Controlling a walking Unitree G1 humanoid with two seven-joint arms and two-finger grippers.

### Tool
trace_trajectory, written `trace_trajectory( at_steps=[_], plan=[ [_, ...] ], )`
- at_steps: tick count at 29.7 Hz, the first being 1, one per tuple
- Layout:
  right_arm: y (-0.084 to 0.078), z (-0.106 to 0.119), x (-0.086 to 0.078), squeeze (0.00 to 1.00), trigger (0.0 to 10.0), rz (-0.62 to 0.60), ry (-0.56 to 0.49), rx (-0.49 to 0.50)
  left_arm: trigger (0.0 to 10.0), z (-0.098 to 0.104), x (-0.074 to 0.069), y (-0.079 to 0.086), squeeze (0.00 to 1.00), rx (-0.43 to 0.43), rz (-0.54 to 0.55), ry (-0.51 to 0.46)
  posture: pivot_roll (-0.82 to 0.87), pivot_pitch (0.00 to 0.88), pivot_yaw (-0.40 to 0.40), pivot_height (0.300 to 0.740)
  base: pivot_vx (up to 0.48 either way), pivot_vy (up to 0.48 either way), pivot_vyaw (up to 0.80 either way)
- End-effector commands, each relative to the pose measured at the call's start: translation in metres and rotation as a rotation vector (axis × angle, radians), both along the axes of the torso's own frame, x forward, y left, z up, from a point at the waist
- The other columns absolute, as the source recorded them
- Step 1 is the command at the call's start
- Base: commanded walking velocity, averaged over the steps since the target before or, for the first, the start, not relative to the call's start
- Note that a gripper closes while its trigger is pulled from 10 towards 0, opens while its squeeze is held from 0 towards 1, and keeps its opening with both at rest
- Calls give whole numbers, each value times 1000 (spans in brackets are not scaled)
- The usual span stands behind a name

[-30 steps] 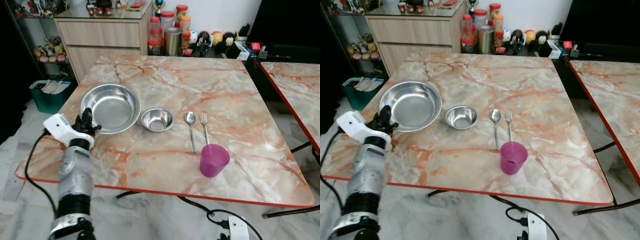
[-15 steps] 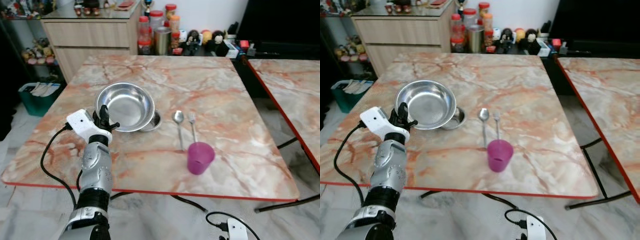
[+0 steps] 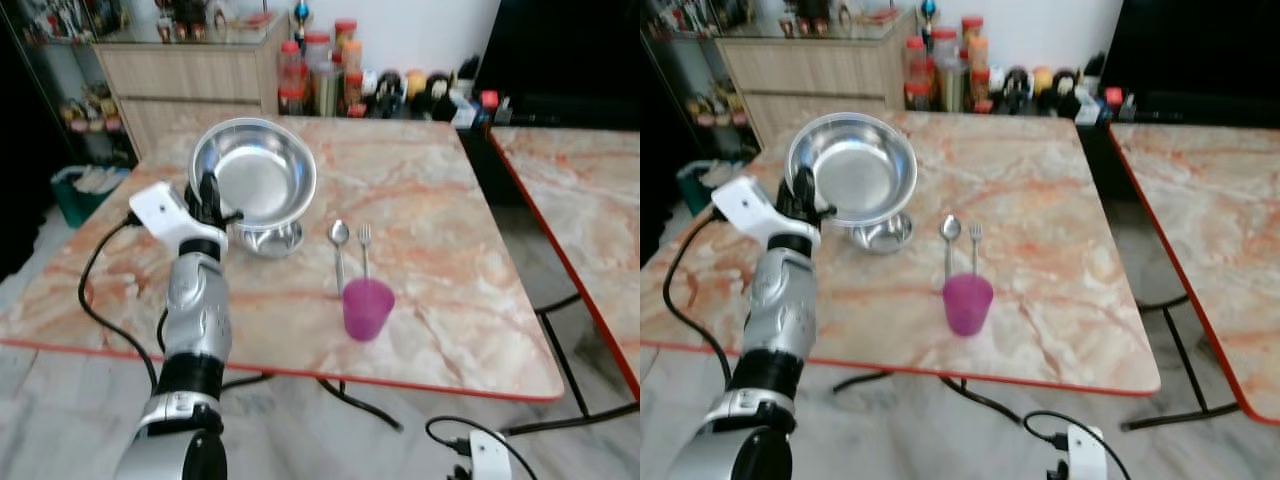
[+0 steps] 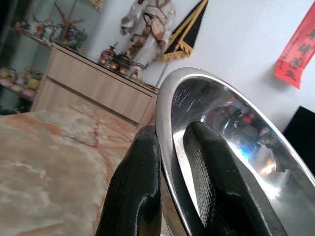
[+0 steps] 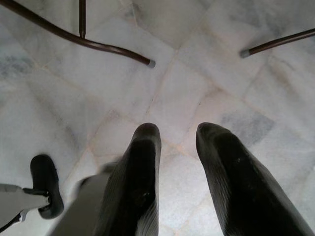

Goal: Setting the table

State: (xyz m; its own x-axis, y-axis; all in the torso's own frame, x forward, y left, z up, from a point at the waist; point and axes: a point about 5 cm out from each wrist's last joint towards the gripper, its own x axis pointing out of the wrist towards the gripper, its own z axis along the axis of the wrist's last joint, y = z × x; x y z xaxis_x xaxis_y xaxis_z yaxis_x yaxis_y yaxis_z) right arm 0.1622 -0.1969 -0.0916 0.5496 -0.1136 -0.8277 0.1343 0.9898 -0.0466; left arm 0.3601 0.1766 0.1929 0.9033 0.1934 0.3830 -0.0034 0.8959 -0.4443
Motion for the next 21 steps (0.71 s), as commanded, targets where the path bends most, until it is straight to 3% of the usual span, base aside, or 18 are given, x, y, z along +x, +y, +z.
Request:
trace_trajectory(
  at_steps=[1, 21],
  plan=[
    [-7, 2, 1, 0, 10000, -22, -7, -12, 10000, 7, 1, -7, 0, 5, -16, -21, -1, 0, -31, 740, 0, -289, 0],
    [-9, 2, 2, 0, 10000, -8, -11, -30, 10000, 10, 1, -8, 0, 56, -23, -11, -6, 0, -29, 740, 12, -279, 0]
  ],
)
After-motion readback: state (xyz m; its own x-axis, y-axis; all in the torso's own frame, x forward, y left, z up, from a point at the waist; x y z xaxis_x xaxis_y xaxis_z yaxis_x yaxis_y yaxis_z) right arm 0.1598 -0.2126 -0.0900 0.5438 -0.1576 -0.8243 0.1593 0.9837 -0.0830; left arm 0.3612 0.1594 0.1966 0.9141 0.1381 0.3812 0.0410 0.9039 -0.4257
